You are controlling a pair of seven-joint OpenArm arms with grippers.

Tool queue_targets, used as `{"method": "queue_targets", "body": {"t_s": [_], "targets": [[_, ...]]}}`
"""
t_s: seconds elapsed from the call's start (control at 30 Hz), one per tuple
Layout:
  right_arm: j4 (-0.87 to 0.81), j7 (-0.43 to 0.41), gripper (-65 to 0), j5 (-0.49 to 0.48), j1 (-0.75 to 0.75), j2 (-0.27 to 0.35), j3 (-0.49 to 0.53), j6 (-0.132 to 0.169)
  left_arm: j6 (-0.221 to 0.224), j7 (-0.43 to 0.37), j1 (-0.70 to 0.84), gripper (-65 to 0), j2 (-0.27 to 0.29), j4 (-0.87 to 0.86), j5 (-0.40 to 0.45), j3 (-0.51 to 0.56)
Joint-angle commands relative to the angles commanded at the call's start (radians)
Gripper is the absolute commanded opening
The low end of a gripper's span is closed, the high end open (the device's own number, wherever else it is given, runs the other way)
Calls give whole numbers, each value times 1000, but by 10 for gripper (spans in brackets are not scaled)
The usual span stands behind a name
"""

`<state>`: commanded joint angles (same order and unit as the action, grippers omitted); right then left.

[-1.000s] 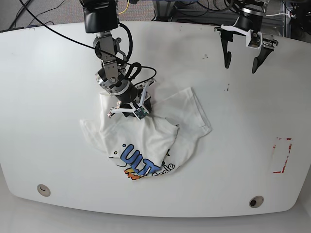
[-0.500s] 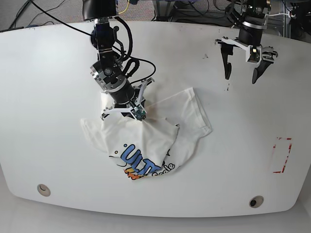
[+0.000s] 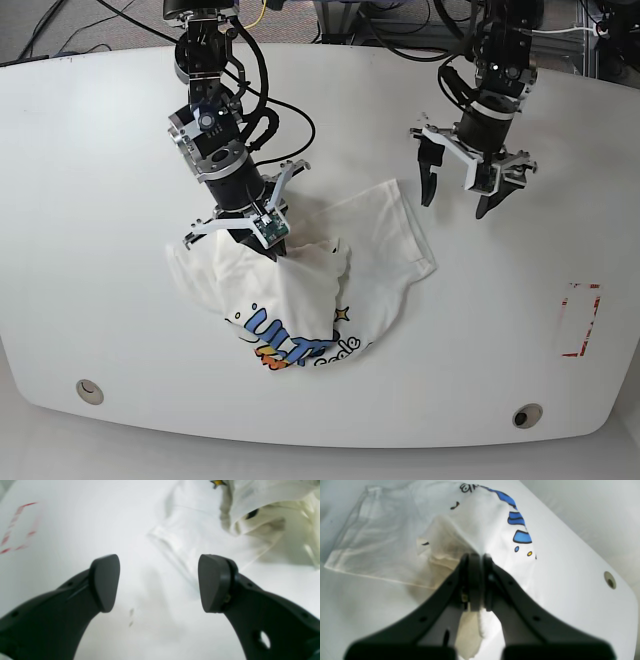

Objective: Layout the t-shirt on the table in an organized manner, then fold the t-shirt properly
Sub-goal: 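Lower the left gripper and pinch the shirt beside the right gripper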

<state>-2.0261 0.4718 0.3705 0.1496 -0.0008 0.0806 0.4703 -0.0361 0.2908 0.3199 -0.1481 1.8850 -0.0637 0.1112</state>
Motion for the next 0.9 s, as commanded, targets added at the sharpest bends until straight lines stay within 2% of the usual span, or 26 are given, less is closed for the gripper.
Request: {"method": "queue_targets", "body": {"t_s": [0.1, 0.4, 0.9], "targets": [[-2, -2, -637, 2, 9, 0, -3, 0, 0, 28, -52, -185, 38, -63, 0, 0], [-12, -6, -637, -3, 35, 0, -37, 0, -2, 89, -114, -185, 78, -169, -2, 26], [-14, -8, -637, -5, 37, -2, -49, 0, -2, 91, -166, -185, 83, -339, -3, 132]]}}
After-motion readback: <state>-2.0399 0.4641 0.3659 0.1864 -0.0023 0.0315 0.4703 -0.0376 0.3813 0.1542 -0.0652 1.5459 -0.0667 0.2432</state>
